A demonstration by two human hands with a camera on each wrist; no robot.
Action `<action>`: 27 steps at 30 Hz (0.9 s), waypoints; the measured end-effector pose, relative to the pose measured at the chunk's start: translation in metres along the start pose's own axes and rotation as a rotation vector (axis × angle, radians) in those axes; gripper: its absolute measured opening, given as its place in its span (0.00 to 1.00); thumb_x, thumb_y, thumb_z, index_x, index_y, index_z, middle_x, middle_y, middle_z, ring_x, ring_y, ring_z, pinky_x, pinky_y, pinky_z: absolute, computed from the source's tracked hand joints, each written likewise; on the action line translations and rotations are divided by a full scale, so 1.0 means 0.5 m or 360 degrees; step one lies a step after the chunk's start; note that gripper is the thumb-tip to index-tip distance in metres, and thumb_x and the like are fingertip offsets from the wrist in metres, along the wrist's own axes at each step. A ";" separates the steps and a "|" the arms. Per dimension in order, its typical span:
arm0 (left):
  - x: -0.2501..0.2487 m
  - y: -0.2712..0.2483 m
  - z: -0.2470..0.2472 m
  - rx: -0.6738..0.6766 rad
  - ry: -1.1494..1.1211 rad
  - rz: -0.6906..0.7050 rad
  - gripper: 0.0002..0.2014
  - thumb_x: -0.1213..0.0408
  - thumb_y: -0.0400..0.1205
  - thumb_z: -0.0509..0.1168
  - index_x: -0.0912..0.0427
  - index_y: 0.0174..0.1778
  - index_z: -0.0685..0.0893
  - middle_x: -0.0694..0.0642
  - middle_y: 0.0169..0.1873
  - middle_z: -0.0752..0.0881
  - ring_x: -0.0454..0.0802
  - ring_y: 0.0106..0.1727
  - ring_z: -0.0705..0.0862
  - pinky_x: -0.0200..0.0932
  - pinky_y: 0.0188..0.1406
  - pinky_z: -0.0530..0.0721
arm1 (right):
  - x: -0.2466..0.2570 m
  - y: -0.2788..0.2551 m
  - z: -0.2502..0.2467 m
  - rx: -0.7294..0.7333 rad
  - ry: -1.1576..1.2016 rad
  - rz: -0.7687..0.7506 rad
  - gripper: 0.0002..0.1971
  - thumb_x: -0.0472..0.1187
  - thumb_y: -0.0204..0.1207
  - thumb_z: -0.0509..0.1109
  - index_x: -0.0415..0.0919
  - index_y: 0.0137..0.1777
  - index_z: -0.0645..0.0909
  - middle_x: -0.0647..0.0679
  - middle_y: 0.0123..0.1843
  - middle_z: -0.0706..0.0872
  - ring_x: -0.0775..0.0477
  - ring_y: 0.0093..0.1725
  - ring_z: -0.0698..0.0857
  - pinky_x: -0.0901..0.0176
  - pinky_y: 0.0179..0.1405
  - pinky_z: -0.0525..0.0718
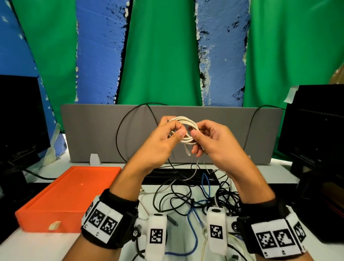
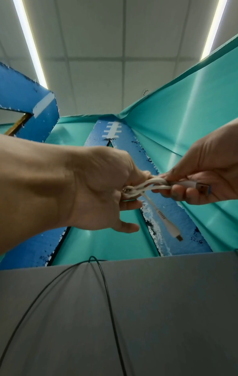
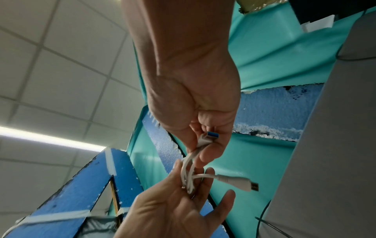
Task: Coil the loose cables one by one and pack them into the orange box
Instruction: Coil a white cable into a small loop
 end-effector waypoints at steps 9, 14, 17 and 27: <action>-0.029 -0.003 -0.036 -0.0360 -0.0176 0.0250 0.03 0.65 0.82 0.70 0.56 0.50 0.84 0.56 0.60 0.83 0.45 0.61 0.83 0.40 0.57 0.82 | -0.030 0.017 0.016 -0.0243 0.0382 0.0162 0.08 0.39 0.84 0.69 0.39 0.52 0.90 0.42 0.43 0.91 0.55 0.41 0.85 0.59 0.47 0.85; -0.015 -0.003 -0.058 -0.0389 -0.0111 -0.0084 0.14 0.59 0.80 0.72 0.57 0.60 0.83 0.53 0.52 0.89 0.43 0.46 0.87 0.36 0.41 0.85 | -0.023 0.016 0.017 -0.0348 0.0339 0.0059 0.06 0.39 0.83 0.71 0.42 0.51 0.91 0.53 0.37 0.90 0.64 0.37 0.84 0.73 0.43 0.80; -0.001 -0.002 -0.061 -0.0322 -0.0399 -0.0227 0.09 0.69 0.84 0.67 0.68 0.59 0.83 0.63 0.45 0.92 0.48 0.42 0.91 0.38 0.38 0.87 | -0.023 0.012 0.024 -0.0277 0.0341 0.0045 0.07 0.42 0.84 0.70 0.45 0.52 0.91 0.56 0.41 0.91 0.62 0.44 0.86 0.72 0.50 0.81; 0.018 -0.005 -0.079 -0.0269 -0.0698 -0.0313 0.09 0.70 0.84 0.66 0.67 0.58 0.84 0.60 0.42 0.92 0.51 0.44 0.91 0.43 0.43 0.90 | -0.028 0.004 0.040 0.0094 0.0614 0.0370 0.14 0.48 0.87 0.64 0.40 0.58 0.86 0.35 0.46 0.93 0.44 0.37 0.93 0.59 0.39 0.90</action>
Point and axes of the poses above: each hand's wrist, its own y-axis towards the middle knuckle, its own z-axis out of the palm, x = y × z, the point moved 3 cm from there along y, towards the middle knuckle
